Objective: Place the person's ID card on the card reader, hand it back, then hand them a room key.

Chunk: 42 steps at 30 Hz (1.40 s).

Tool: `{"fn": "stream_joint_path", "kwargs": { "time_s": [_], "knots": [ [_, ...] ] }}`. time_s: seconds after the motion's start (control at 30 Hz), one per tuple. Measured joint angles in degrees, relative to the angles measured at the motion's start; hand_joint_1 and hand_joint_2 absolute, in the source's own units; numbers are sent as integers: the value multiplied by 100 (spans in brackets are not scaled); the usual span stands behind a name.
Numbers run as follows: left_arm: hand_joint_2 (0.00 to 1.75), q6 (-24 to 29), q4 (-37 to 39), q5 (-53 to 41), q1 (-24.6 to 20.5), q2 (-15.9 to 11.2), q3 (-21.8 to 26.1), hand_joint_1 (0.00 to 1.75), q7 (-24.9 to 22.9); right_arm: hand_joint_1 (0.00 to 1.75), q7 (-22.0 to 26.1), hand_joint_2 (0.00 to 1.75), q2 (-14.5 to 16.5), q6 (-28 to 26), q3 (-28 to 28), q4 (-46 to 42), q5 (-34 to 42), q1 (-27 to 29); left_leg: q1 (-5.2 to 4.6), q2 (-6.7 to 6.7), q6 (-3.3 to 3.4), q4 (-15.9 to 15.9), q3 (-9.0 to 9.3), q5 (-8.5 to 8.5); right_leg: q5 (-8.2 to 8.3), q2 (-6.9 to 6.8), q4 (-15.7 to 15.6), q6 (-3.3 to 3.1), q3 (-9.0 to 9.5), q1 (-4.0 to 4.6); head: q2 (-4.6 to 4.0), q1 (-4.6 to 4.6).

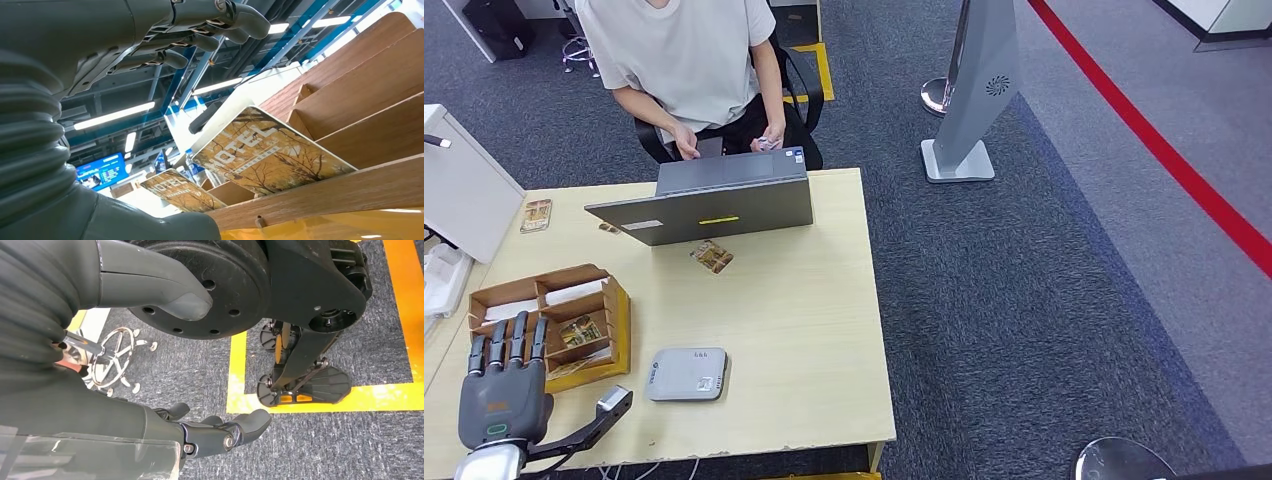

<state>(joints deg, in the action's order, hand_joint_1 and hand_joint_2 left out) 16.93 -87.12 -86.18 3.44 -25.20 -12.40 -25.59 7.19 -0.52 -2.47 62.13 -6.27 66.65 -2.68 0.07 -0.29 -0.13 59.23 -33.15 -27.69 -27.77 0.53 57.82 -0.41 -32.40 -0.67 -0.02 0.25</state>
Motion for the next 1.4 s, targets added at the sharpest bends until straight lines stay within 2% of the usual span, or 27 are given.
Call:
{"fn": "stream_joint_path", "kwargs": {
  "time_s": [0.5, 0.87, 1.3, 1.33, 1.4],
  "knots": [
    [175, -187, 0, 0, -122, 11, -75, 0, -56, 0, -17, 175, 0, -7, 10, 0, 2, -1, 0, 0, 0, 0, 0, 0, 0, 0, 0, 0, 0, 0, 0, 0],
    [175, -246, 73, 0, -344, 147, -328, 0, -50, 0, -15, 175, 26, -13, 57, 0, 4, -4, 0, 0, 0, 0, 0, 0, 0, 0, 0, 0, -1, 0, 1, 0],
    [175, -248, 177, 0, -411, 217, -381, 0, -2, 0, -15, 175, 48, -25, 61, 0, 21, -3, 0, 1, 0, 0, 0, 0, 0, 1, 0, 0, -1, 0, 0, -1],
    [175, -248, 178, 0, -411, 218, -381, 25, -2, 0, -15, 175, 48, -26, 62, 0, 21, -3, 0, 1, 0, 0, 0, 0, 0, 1, 0, 0, -1, 0, 0, 0],
    [175, -248, 180, 0, -411, 219, -383, 113, -2, 0, -15, 175, 48, -26, 62, 0, 21, -4, 0, 1, 0, 0, 0, 0, 0, 1, 0, 0, -1, 0, 0, 0]
  ]
}}
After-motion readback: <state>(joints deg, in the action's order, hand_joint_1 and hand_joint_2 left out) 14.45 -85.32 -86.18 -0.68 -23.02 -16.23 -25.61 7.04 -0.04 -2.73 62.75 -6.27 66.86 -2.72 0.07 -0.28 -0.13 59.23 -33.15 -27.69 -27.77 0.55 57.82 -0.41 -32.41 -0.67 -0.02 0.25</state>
